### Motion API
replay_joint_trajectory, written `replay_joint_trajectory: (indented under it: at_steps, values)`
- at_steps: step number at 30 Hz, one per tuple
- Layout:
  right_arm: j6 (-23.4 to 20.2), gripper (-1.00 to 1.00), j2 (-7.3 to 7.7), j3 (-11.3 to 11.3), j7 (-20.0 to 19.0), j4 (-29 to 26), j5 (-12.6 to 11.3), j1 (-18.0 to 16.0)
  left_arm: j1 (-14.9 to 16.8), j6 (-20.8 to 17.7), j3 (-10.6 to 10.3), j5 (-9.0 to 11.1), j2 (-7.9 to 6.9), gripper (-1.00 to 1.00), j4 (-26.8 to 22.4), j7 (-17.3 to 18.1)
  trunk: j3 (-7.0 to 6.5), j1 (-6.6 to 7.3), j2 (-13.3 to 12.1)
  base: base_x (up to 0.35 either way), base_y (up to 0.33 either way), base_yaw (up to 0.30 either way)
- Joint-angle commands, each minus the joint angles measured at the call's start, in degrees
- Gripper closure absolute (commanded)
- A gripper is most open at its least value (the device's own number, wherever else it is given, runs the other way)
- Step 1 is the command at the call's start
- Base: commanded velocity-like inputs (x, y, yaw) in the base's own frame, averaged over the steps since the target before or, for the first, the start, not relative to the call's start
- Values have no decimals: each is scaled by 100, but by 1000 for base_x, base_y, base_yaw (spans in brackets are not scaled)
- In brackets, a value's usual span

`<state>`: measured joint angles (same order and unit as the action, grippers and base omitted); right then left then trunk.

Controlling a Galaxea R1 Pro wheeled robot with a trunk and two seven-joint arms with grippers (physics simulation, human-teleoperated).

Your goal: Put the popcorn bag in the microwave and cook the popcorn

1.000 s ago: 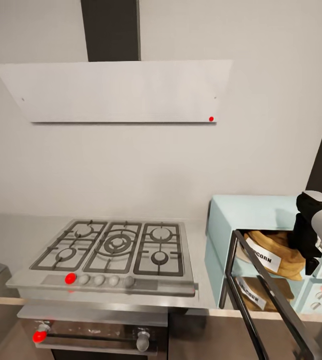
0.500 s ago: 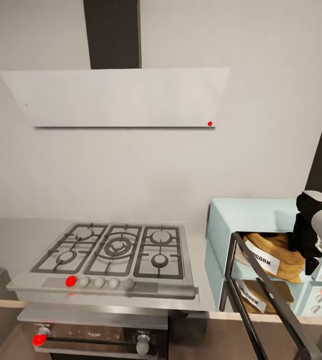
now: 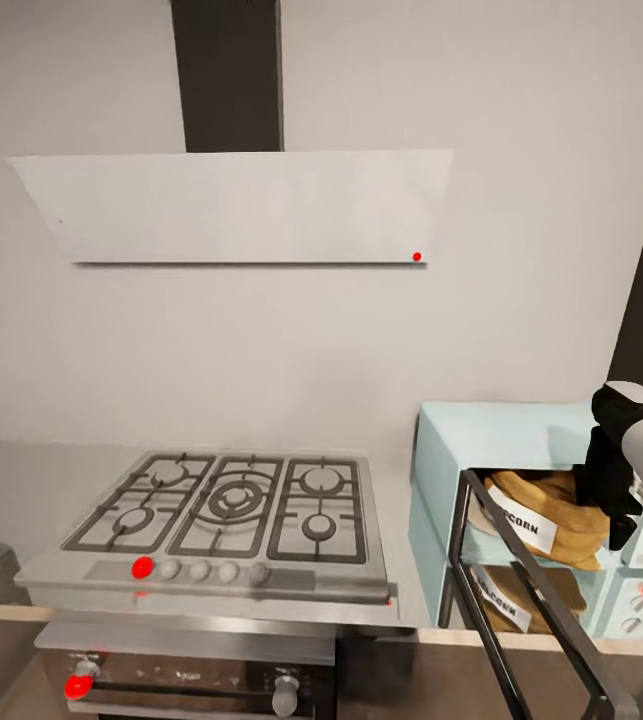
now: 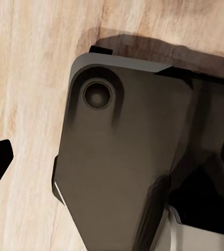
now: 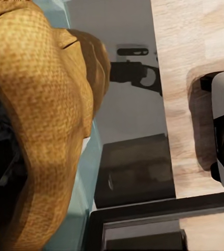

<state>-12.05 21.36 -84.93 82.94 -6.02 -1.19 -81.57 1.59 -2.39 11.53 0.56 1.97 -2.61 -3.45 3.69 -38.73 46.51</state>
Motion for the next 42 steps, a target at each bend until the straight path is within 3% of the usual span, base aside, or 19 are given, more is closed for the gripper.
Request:
replay_joint_trajectory:
  at_steps: [1,26,32,38,42]
  values:
    - [-60,-100,0,3,21,-4,-13,-6,0,-25,24,6,2,-100,-12,-15,0,-2,7,0,0,0]
    - [-60,-100,0,3,20,-4,-13,-8,4,-26,24,6,5,-100,-12,-17,-238,-2,7,0,0,0]
    - [-68,-100,0,11,1,-4,-17,-8,2,-17,24,6,5,-100,-12,-24,-291,-2,7,-232,0,0]
    - [-424,-100,0,12,-246,-4,-18,-8,2,-16,24,6,5,-100,-12,-24,-299,-2,7,-322,0,0]
    - [-706,-100,0,51,-925,-4,-15,-5,2,-16,24,6,5,-100,-12,-26,-300,-2,7,-326,0,0]
